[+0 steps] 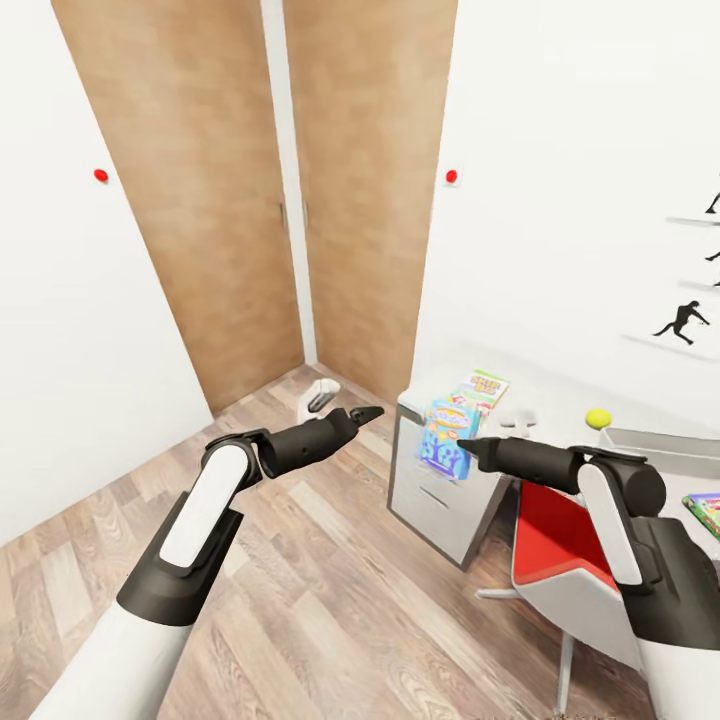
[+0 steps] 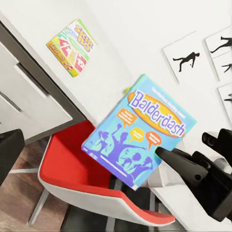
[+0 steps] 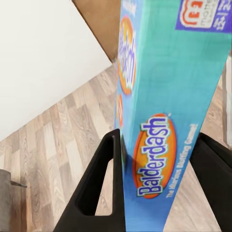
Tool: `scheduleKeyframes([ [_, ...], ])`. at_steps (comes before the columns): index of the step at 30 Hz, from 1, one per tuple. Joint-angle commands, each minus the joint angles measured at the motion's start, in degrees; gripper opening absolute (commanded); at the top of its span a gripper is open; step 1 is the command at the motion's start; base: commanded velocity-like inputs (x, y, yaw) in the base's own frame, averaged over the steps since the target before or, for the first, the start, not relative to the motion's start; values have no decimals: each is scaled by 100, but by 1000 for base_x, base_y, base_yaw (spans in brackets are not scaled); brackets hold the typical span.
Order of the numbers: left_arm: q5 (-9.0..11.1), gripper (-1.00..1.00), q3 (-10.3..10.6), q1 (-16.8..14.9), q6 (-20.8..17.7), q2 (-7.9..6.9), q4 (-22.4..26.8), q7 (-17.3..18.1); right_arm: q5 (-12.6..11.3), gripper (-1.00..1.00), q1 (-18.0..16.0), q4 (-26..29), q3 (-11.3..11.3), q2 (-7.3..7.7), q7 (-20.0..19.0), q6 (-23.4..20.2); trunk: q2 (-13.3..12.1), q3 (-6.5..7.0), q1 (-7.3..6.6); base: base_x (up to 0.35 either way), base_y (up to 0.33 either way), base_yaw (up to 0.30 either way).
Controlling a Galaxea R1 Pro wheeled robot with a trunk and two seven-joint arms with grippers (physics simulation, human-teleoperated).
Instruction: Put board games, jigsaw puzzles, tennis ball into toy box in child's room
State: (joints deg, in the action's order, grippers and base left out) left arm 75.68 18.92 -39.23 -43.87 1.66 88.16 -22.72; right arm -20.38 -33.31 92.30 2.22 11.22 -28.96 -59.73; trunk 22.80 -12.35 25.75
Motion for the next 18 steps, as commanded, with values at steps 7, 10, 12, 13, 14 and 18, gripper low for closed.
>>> scheduleKeyframes([
  [7,61,100,-2,-6,-7,1,14,-57,-694,-100,-45,6,19,324,-65,-27,12,-12,4,0,0,-282],
  [10,61,100,-3,-6,-3,1,16,-57,-956,-100,-57,7,22,489,-65,-27,12,-12,4,0,0,-284],
  [12,61,100,-3,-6,-1,2,16,-57,-1112,-100,-62,7,22,598,-67,-27,12,-12,4,0,0,-284],
  [13,61,100,-3,-6,-1,2,17,-57,-1201,-100,-65,7,23,651,-68,-27,12,-12,4,0,0,-285],
  [14,61,100,-3,-4,-1,2,17,-57,-1307,-100,-77,7,23,708,-70,-27,12,-12,4,0,0,-285],
  [18,61,100,-1,-2,0,1,17,-59,-2020,-100,-232,8,5,952,-72,-27,12,-12,4,0,0,-285],
])
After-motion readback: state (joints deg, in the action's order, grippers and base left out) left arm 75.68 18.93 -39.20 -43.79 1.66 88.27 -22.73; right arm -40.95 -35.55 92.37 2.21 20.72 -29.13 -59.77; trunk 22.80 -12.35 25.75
